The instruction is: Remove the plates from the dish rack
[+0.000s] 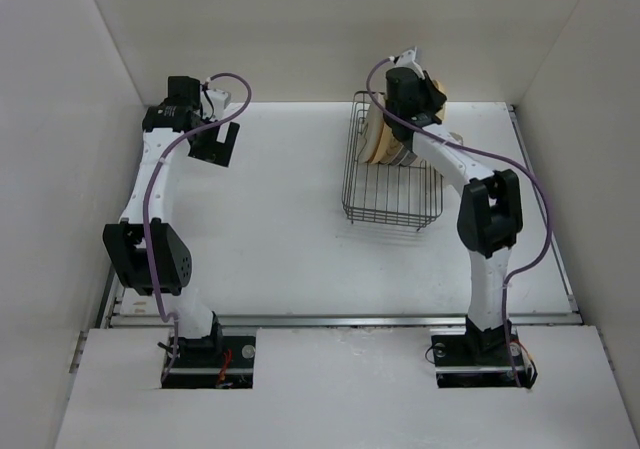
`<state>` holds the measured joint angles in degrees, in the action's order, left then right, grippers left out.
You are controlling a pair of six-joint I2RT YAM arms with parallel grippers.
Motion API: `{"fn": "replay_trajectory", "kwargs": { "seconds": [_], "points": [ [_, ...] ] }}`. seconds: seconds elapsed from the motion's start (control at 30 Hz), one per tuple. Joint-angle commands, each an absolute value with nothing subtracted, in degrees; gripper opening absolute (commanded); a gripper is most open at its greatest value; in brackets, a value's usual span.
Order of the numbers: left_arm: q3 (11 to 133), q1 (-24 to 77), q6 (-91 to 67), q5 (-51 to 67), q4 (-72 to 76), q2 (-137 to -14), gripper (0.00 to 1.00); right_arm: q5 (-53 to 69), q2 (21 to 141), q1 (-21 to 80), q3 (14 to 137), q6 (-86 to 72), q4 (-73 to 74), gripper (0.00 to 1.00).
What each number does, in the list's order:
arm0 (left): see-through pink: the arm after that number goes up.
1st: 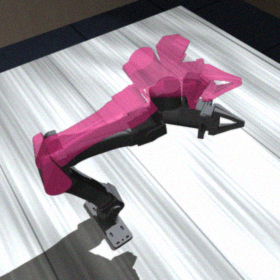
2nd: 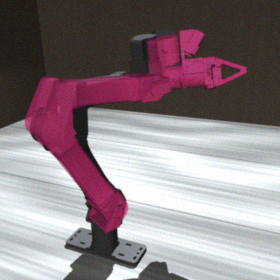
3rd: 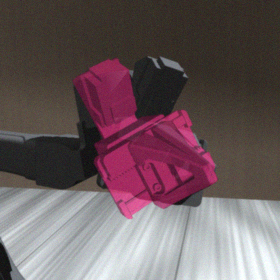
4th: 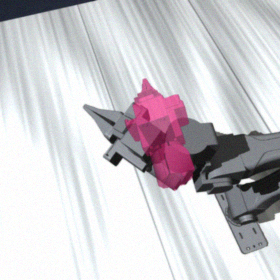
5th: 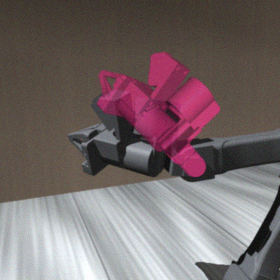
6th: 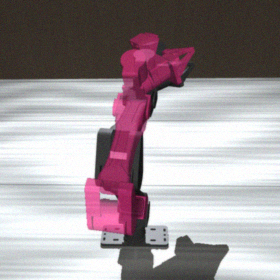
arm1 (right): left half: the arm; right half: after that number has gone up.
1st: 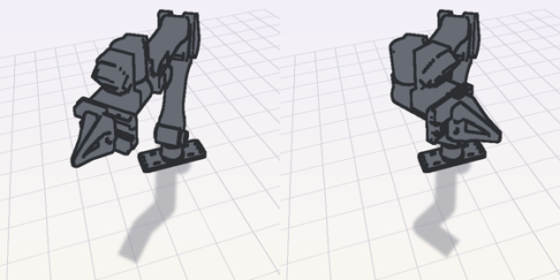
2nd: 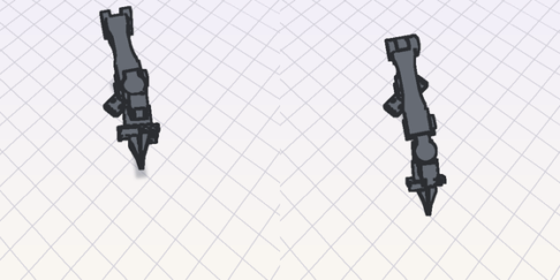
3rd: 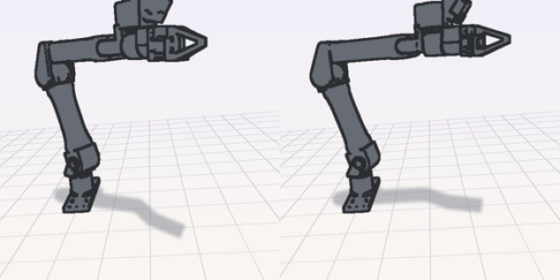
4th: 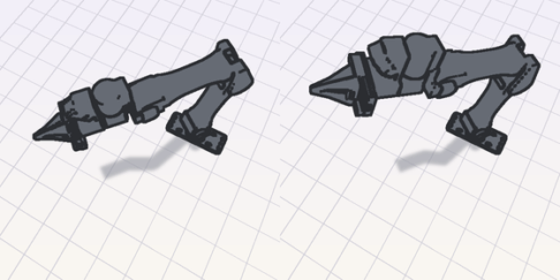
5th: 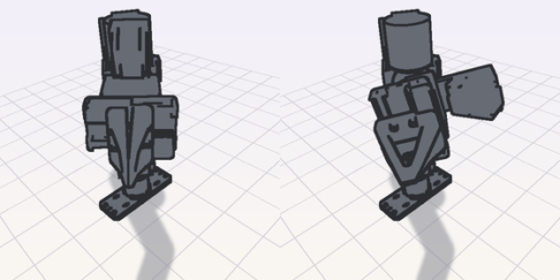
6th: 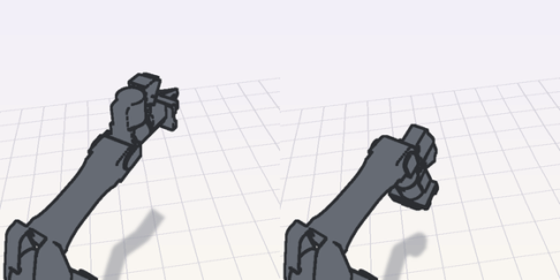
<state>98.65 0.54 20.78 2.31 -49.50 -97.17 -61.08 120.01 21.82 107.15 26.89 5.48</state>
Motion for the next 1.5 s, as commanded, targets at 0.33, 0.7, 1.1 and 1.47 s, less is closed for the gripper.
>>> {"fn": "replay_trajectory", "kwargs": {
  "seconds": [0.33,0.7,1.1,1.47],
  "points": [
    [98.17,1.14,21.09,1.58,-50.54,-93.78,1.00,-67.85,112.15,21.80,110.21,41.03,-17.04,0.00],
    [98.96,2.72,19.86,5.27,-51.06,-93.78,1.00,-74.70,109.17,19.51,113.64,50.27,-28.04,0.00],
    [108.01,3.96,17.84,29.77,-56.16,-97.20,1.00,-24.41,103.18,24.79,120.42,1.68,24.70,0.00],
    [106.52,4.48,14.15,33.57,-51.33,-99.49,0.92,20.10,111.53,31.64,110.65,-10.54,16.52,0.00]
  ]
}}
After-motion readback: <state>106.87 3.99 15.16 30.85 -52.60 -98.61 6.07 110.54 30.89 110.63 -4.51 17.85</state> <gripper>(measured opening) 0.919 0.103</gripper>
